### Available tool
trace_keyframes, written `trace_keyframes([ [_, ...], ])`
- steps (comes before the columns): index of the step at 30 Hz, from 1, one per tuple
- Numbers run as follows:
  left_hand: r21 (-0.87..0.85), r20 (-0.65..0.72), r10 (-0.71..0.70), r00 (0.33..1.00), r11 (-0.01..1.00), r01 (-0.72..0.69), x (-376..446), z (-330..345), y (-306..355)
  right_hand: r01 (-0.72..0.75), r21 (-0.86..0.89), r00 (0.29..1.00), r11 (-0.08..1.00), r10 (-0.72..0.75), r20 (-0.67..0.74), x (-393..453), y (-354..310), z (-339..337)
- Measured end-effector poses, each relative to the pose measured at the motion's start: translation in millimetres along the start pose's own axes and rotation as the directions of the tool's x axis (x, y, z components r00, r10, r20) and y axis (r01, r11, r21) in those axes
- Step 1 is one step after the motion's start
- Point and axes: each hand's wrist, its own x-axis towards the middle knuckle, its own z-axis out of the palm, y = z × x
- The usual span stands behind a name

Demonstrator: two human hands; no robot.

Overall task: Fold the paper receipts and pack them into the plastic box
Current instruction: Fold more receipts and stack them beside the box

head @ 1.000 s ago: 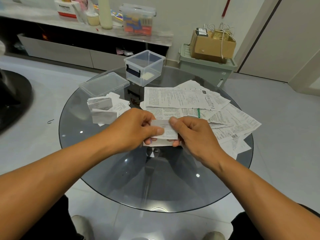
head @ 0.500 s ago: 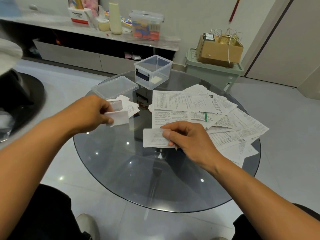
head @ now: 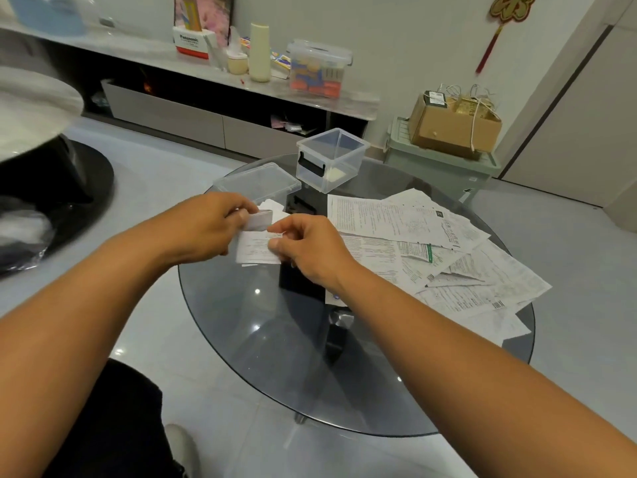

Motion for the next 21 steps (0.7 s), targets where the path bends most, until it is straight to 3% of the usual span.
trace_keyframes([
  [3, 0.009, -0.18, 0.091, 0.979, 0.996, -0.091, -2, -1, 4, -0.006, 0.013, 1.0, 1.0, 0.006, -0.025, 2, 3, 6],
  [5, 0.001, -0.204, 0.179, 0.962, 0.983, -0.183, -6, 3, 12, 0.01, -0.021, 0.998, 1.0, -0.011, -0.065, 1, 5, 3],
  [9, -0.07, -0.051, 0.295, 0.954, 0.952, -0.298, -14, 18, 25, 0.041, -0.275, 0.969, 0.961, -0.105, -0.222, 3, 8, -32],
  [13, -0.073, 0.119, 0.379, 0.918, 0.925, -0.373, -16, 39, 36, -0.15, -0.679, 0.986, 0.719, 0.059, -0.156, 18, 20, -81],
  [16, 0.045, 0.191, 0.421, 0.887, 0.899, -0.436, -12, 45, 41, -0.207, -0.733, 0.978, 0.648, 0.165, -0.13, 25, 29, -88],
  [19, 0.196, 0.215, 0.423, 0.88, 0.864, -0.463, -3, 49, 40, -0.21, -0.786, 0.977, 0.582, 0.1, -0.187, 34, 38, -85],
  [21, 0.235, 0.227, 0.401, 0.887, 0.861, -0.45, 2, 51, 34, -0.207, -0.774, 0.972, 0.598, 0.035, -0.233, 36, 42, -86],
])
